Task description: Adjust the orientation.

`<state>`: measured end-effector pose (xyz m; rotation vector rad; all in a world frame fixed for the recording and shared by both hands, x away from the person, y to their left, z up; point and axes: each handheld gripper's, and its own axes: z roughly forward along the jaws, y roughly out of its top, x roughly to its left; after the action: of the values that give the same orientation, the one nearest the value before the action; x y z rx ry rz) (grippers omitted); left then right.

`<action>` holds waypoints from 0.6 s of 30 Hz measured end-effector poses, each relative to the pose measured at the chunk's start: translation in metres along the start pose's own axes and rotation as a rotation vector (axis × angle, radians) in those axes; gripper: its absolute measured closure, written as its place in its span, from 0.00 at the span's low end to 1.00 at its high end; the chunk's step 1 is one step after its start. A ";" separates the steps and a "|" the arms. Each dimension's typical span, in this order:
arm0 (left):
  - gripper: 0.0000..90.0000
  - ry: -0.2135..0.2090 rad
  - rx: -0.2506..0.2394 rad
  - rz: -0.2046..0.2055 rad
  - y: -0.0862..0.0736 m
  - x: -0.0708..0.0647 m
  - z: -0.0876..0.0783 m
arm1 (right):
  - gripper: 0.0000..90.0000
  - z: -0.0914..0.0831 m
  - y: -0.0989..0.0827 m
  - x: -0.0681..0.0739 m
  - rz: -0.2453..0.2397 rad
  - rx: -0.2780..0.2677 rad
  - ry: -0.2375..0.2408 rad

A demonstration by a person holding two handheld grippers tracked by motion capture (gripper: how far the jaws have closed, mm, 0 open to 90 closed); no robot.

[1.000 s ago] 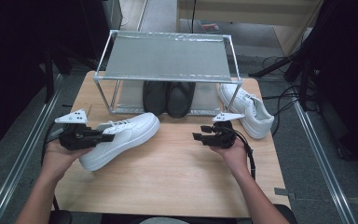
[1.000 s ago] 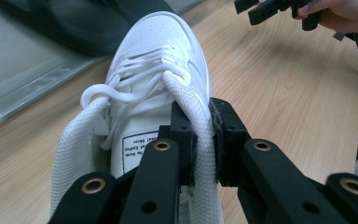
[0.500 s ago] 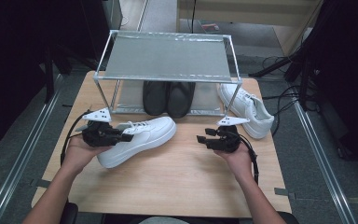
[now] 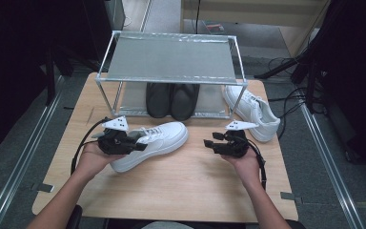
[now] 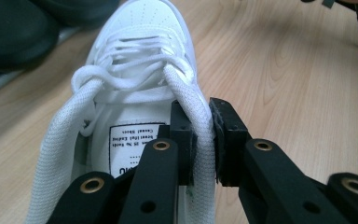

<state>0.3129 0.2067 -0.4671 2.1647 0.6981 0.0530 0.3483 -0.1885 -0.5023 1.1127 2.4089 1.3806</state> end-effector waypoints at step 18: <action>0.79 -0.037 0.033 -0.046 -0.008 0.006 -0.003 | 0.53 -0.006 0.002 -0.004 -0.001 -0.007 -0.030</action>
<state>0.3134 0.2159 -0.4720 2.1749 0.7325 -0.0227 0.3500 -0.1945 -0.4983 1.1226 2.3818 1.3606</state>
